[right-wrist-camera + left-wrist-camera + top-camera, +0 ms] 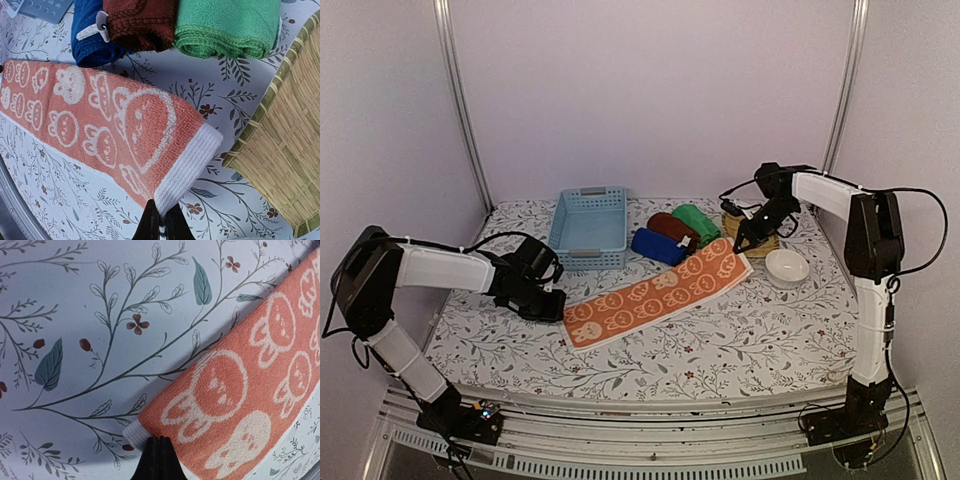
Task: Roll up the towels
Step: Pick up the towel from the center of the board, then fold the towel at the center of the board.
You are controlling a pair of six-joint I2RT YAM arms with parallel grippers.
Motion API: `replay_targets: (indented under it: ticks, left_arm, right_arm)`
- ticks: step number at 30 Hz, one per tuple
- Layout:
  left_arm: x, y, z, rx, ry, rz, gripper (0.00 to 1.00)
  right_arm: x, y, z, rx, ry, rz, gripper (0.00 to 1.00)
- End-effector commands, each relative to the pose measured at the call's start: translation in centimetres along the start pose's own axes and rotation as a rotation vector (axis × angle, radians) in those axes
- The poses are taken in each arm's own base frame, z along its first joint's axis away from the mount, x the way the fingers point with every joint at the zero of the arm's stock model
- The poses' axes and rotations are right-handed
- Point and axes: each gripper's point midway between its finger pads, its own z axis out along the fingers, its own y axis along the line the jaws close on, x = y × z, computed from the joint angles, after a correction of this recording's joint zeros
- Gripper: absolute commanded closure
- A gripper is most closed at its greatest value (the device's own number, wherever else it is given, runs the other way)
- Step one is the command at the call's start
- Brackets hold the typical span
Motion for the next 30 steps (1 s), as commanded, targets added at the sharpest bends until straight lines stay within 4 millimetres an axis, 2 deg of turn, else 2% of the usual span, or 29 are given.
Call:
replay_targets:
  ticks: [1,5,11,17,22,30]
  left_arm:
    - [1.1,0.2,0.5,-0.017,0.034,0.023,1.00]
    - [1.4,0.3,0.8,-0.023,0.044,0.024,1.00]
    - [1.6,0.7,1.2,-0.042,0.050,0.023,1.00]
    - [2.1,0.9,1.6,-0.043,0.058,0.015,1.00]
    - [2.6,1.1,2.0,-0.041,0.063,0.012,1.00]
    - [2.4,1.0,2.0,-0.031,0.039,0.003,1.00]
  right_arm:
    - [-0.1,2.5,-0.3,-0.174,-0.005,0.022,0.97]
    - [-0.6,5.2,-1.1,-0.294,-0.027,0.012,0.97]
    - [-0.4,9.4,-0.5,-0.466,0.017,0.028,0.97]
    - [-1.5,14.7,-0.3,-0.603,0.009,-0.041,0.97]
    - [-2.9,18.4,-0.3,-0.710,-0.009,-0.050,0.98]
    - [-4.8,22.5,2.0,-0.746,-0.013,-0.078,0.98]
